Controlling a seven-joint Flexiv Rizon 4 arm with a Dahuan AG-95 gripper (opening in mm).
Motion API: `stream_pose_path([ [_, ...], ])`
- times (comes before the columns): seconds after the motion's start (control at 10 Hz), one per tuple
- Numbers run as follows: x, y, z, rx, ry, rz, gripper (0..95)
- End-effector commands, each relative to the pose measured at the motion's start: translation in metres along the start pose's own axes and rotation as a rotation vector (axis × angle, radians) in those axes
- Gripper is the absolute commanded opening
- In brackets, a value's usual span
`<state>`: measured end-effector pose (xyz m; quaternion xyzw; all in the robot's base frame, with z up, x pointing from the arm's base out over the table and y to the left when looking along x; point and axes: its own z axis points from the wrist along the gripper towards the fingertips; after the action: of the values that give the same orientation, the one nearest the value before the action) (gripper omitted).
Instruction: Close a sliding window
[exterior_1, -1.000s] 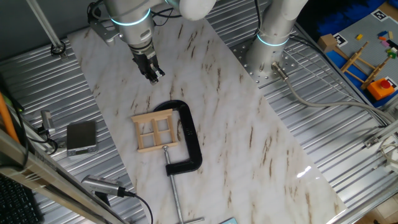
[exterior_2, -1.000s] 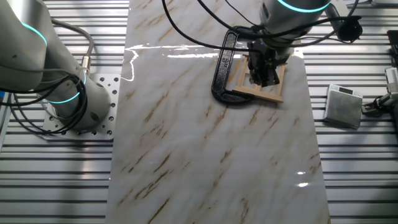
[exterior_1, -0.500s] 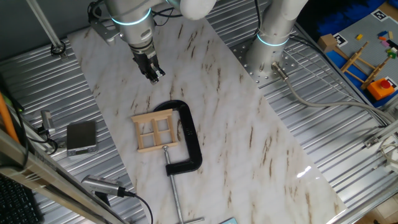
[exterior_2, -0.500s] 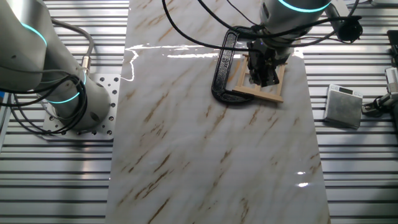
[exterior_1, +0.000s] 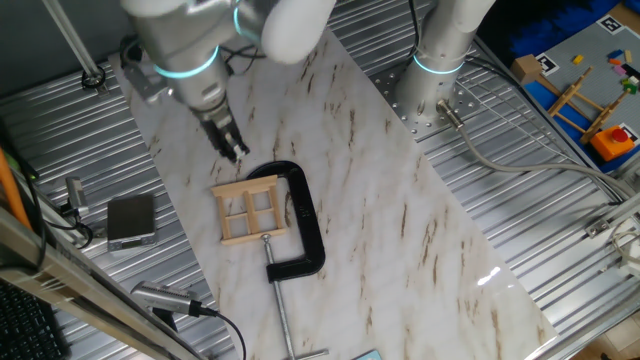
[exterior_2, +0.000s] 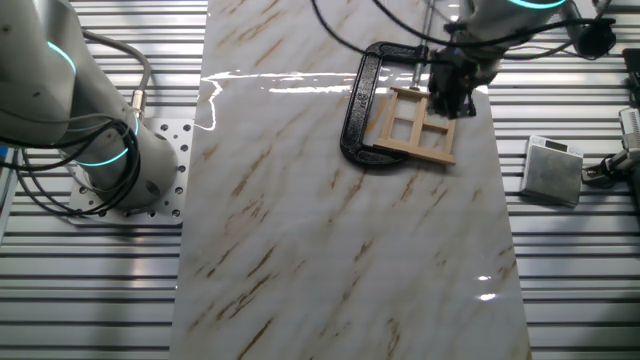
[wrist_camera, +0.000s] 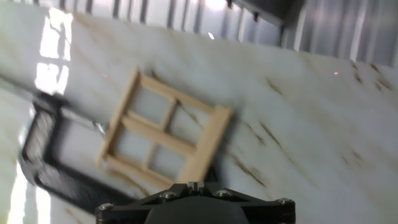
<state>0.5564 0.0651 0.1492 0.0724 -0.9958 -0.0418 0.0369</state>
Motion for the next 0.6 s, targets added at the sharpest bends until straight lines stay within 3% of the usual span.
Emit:
stream_pose_path([
  [0.1, -0.024, 0.034, 0.012, -0.005, -0.008, 0.085, 0.0],
  [0.3, -0.033, 0.047, 0.017, -0.005, -0.008, 0.111, 0.0],
  [0.6, -0.032, 0.045, 0.016, -0.019, 0.0, 0.072, 0.0],
])
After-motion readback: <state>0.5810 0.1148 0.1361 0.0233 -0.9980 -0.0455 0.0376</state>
